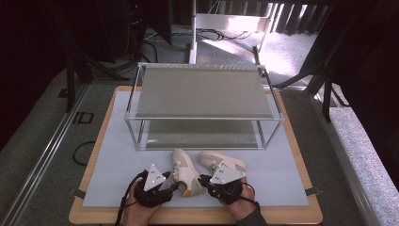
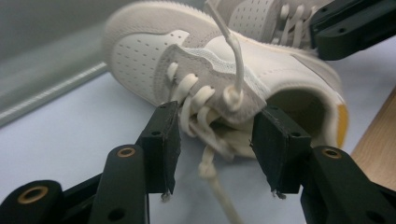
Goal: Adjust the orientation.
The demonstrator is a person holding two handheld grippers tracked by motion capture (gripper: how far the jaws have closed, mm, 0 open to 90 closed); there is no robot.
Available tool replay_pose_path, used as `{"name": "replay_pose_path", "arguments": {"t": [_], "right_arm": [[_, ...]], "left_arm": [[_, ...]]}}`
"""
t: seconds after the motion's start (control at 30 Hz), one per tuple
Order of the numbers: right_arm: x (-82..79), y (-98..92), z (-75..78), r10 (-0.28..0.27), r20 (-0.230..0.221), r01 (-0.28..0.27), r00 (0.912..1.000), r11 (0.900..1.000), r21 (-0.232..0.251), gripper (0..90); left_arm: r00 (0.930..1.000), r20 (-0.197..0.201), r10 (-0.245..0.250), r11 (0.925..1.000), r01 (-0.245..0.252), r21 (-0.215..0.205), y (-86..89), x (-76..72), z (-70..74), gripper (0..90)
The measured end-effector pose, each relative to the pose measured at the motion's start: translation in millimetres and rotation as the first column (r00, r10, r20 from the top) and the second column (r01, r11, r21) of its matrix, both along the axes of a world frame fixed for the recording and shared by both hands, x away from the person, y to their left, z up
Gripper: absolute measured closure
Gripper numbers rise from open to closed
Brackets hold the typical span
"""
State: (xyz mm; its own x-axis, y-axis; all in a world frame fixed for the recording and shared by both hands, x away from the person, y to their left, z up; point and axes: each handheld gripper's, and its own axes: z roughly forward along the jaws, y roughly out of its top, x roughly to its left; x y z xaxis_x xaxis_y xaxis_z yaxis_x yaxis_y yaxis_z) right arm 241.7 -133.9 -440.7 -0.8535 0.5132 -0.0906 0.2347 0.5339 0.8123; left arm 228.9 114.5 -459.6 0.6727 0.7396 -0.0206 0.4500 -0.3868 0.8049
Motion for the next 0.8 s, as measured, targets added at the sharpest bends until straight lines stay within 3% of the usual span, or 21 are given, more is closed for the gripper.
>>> {"name": "replay_pose_path", "arguments": {"t": [0.3,0.37,0.53,0.6,0.73,0.8], "right_arm": [[1.8,-1.0,0.3,-0.008,-0.003,0.008,1.0,1.0,0.003,78.7],[1.4,-0.7,0.3,-0.014,0.002,0.014,0.9999,1.0,0.001,77.2],[2.5,-1.7,-0.3,-0.024,0.003,0.024,0.9997,1.0,0.005,76.8],[2.8,-1.1,-1.8,-0.024,-0.006,0.024,0.9997,1.0,0.004,77.3],[2.2,1.2,-4.3,-0.011,-0.012,0.011,0.9999,1.0,-0.002,78.6],[1.3,1.9,-4.2,-0.007,-0.01,0.007,0.9999,1.0,0.0,78.6]], "left_arm": [[0.9995,0.001,0.031,0.9994,-0.031,0.015,-4.0,4.1,-1.8,56.3],[0.9985,0.022,0.05,0.9984,-0.051,0.027,-4.5,2.0,-1.2,60.6],[0.995,0.029,0.096,0.9953,-0.096,0.012,2.0,2.3,2.8,72.0],[0.9934,0.031,0.11,0.9938,-0.11,-0.016,5.8,2.1,4.8,80.5],[0.9925,0.04,0.116,0.9929,-0.114,-0.032,5.4,2.6,6.5,83.1],[0.9895,0.07,0.127,0.9912,-0.123,-0.047,2.9,2.3,11.0,83.8]]}}
